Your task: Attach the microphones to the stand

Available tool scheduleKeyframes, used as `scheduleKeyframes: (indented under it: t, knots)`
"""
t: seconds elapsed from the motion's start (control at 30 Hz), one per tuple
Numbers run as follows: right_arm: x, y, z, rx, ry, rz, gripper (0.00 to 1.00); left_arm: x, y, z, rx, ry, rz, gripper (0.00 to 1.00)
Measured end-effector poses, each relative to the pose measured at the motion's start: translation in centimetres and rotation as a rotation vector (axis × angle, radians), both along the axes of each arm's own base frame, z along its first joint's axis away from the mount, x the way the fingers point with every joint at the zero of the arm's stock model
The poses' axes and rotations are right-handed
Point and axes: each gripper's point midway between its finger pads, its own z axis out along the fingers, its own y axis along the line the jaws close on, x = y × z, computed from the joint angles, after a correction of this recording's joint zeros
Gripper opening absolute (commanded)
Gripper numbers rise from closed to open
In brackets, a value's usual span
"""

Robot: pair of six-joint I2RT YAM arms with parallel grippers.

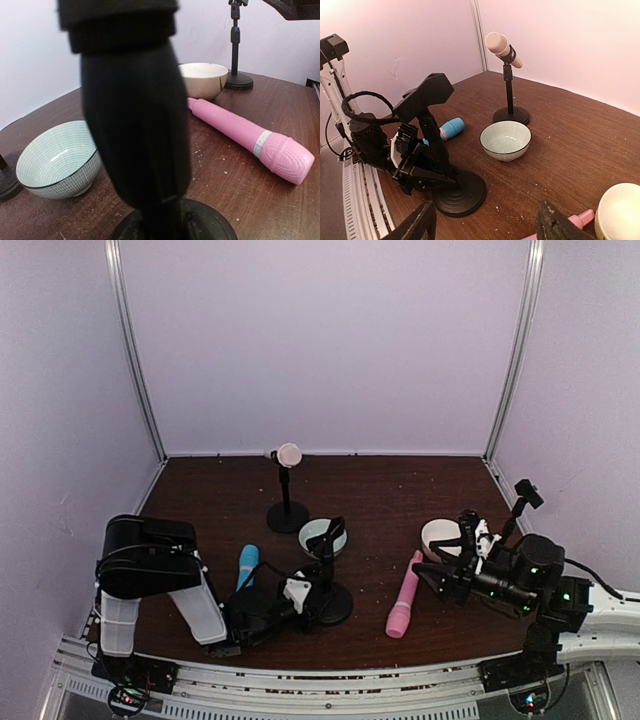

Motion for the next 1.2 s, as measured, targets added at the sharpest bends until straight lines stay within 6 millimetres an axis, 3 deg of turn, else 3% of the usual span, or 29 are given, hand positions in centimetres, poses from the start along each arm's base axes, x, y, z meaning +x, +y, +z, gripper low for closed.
scheduleKeyframes:
  t: [0.2,0.37,0.53,0.7,0.77,0.87,1.03,1.2]
  knots:
    - [0.1,0.3,-1.8,-0.054,0.063,-0.002,0.68,-0.5,-0.2,0.9,-0.013,-0.01,-0.026,0.01]
    - [0.2,1.9,-2.6,-0.133,0.128,0.042,0.7,-1.8,0.7,4.0,-0.052,0.01,-0.075,0.0]
    - [-0.4,5.2,0.7,-0.105,0.135,0.146,0.71,-3.6,0.7,10.6,-0.151,0.072,-0.17,0.0]
    - [-1.0,8.8,6.8,-0.032,0.085,0.249,0.71,-5.2,-1.0,15.2,-0.147,0.176,-0.277,0.0]
    - [-1.5,10.1,8.9,-0.001,0.068,0.298,0.71,-5.7,-1.0,15.5,-0.13,0.208,-0.295,0.0]
    - [-2.2,11.6,10.3,0.015,0.062,0.36,0.71,-6.4,-0.6,14.1,-0.066,0.261,-0.313,0.0]
    - [-2.8,13.3,10.0,-0.003,0.08,0.405,0.68,-7.0,-0.1,11.2,0.037,0.328,-0.32,0.0]
    - [-2.3,14.0,8.9,-0.031,0.11,0.384,0.65,-7.3,-0.1,10.9,0.045,0.339,-0.33,0.0]
